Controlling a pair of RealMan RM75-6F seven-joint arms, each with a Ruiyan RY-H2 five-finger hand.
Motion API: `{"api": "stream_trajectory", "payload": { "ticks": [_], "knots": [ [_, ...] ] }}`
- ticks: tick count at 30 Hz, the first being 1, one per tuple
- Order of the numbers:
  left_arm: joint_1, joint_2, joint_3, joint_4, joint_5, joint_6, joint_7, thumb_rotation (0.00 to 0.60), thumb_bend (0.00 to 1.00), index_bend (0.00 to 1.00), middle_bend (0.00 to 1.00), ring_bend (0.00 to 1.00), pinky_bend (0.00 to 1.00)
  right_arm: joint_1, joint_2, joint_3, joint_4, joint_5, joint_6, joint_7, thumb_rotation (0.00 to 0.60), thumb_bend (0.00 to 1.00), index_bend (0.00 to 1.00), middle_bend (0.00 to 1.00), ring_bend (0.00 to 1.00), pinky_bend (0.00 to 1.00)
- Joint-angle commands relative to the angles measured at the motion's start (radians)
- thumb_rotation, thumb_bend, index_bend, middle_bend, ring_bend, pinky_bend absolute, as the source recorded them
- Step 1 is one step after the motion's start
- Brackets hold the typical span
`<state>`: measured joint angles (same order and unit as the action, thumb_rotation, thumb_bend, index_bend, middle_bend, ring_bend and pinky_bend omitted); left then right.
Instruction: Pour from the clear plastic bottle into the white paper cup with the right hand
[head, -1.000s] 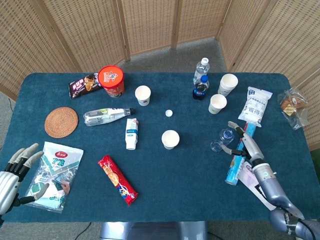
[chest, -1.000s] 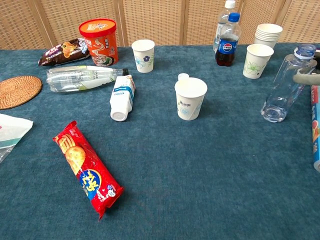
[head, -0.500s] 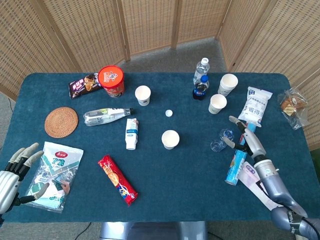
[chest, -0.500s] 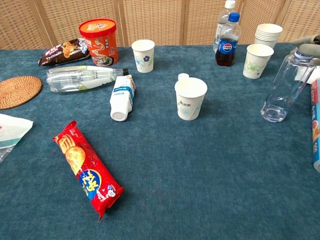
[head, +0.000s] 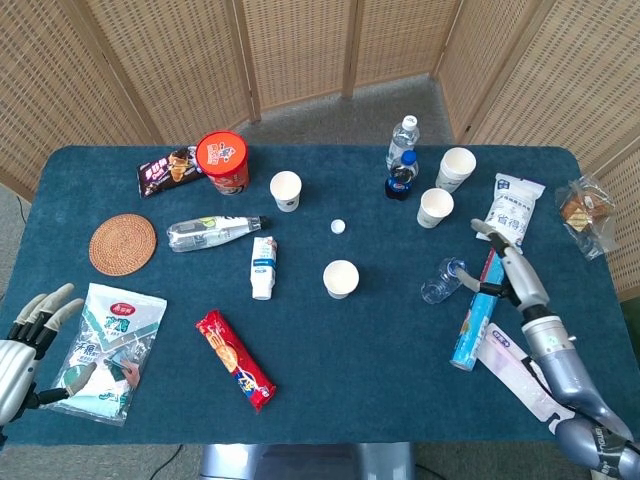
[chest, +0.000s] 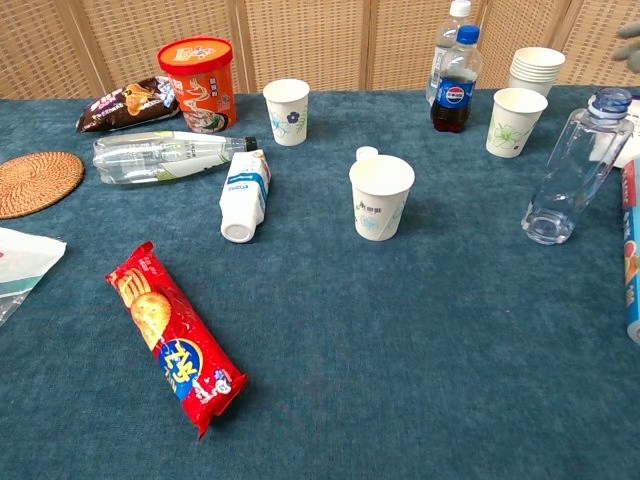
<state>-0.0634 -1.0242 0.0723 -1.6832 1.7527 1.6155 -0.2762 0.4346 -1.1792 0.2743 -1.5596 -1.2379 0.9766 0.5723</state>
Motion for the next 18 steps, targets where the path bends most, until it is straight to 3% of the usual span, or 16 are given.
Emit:
{"api": "stream_trajectory", "payload": {
  "ticks": [1,4,7,18],
  "knots": [
    [0.002,0.004,0.001,-0.002,-0.006,-0.002,0.001,0.377,0.37,0.09,0.04,0.00,0.00,-0.031,0.020,0.003,-0.007,0.004,0.055,-0.030,0.528,0.29,0.00,0.00,0.00,0.00],
    [0.008,0.008,0.001,-0.005,-0.015,0.000,0.005,0.377,0.37,0.08,0.04,0.00,0.00,-0.065,0.036,-0.003,-0.006,0.003,0.110,-0.054,0.596,0.28,0.00,0.00,0.00,0.00],
    [0.015,0.008,0.001,-0.006,-0.019,0.008,0.012,0.375,0.37,0.09,0.04,0.00,0.00,-0.098,0.050,-0.025,0.004,-0.013,0.162,-0.106,0.600,0.29,0.00,0.00,0.00,0.00],
    [0.059,-0.015,0.014,0.006,-0.045,0.023,0.083,0.374,0.37,0.09,0.04,0.00,0.00,-0.231,0.030,-0.135,0.043,-0.025,0.379,-0.537,0.600,0.30,0.00,0.00,0.00,0.00]
  ]
}}
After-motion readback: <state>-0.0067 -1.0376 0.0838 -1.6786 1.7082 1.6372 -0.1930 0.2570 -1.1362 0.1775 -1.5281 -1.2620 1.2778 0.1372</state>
